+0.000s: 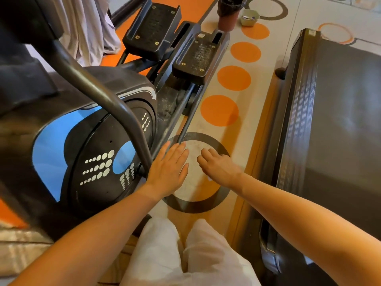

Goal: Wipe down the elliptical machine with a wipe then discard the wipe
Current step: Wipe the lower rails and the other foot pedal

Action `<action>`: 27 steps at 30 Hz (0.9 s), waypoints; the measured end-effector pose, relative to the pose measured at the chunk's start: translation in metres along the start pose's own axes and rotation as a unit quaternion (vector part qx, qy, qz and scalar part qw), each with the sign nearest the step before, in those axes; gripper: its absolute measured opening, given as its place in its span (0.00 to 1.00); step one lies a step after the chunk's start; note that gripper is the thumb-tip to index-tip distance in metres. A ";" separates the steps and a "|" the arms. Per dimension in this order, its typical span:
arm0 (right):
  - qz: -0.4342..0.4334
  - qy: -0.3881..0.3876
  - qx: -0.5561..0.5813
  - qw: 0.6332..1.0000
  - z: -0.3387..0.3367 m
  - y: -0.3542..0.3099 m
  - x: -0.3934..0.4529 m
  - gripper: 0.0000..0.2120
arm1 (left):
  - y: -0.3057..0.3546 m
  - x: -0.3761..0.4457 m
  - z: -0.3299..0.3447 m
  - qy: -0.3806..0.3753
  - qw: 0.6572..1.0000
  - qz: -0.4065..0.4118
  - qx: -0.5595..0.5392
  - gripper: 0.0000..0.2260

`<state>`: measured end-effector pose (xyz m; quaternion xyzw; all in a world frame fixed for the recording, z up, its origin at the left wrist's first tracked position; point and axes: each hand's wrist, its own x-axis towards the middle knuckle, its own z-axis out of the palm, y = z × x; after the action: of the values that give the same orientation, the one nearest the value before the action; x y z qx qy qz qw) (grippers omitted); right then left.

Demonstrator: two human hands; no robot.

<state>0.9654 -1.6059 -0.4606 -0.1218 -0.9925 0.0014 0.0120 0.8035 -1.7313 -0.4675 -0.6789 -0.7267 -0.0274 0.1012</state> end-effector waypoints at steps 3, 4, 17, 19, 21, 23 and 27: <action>-0.017 0.006 -0.012 1.000 -0.020 -0.005 -0.002 0.19 | 0.000 0.003 -0.019 -0.004 1.000 0.003 -0.003 0.22; -0.020 0.012 -0.017 1.000 -0.027 -0.007 -0.003 0.19 | -0.001 0.004 -0.025 -0.008 1.000 0.003 -0.004 0.22; 0.011 0.095 0.027 0.995 -0.073 -0.013 -0.015 0.10 | 0.000 0.006 -0.086 -0.040 0.999 0.002 -0.034 0.24; 0.030 0.092 0.030 0.995 -0.075 -0.008 -0.017 0.15 | 0.001 0.011 -0.089 -0.048 0.998 0.000 -0.030 0.24; 0.052 0.087 0.035 0.994 -0.075 -0.001 -0.019 0.20 | 0.003 0.017 -0.090 -0.053 0.998 -0.004 -0.024 0.25; 0.059 0.088 0.046 0.993 -0.075 0.008 -0.020 0.22 | 0.006 0.025 -0.090 -0.054 0.998 -0.006 -0.023 0.25; 0.041 0.124 0.034 0.991 -0.077 0.030 -0.020 0.19 | 0.014 0.044 -0.091 -0.058 0.998 -0.018 -0.023 0.24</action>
<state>0.9936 -1.5816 -0.3841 -0.1616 -0.9768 0.0209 0.1391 0.8248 -1.7037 -0.3714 -0.6680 -0.7429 -0.0069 0.0424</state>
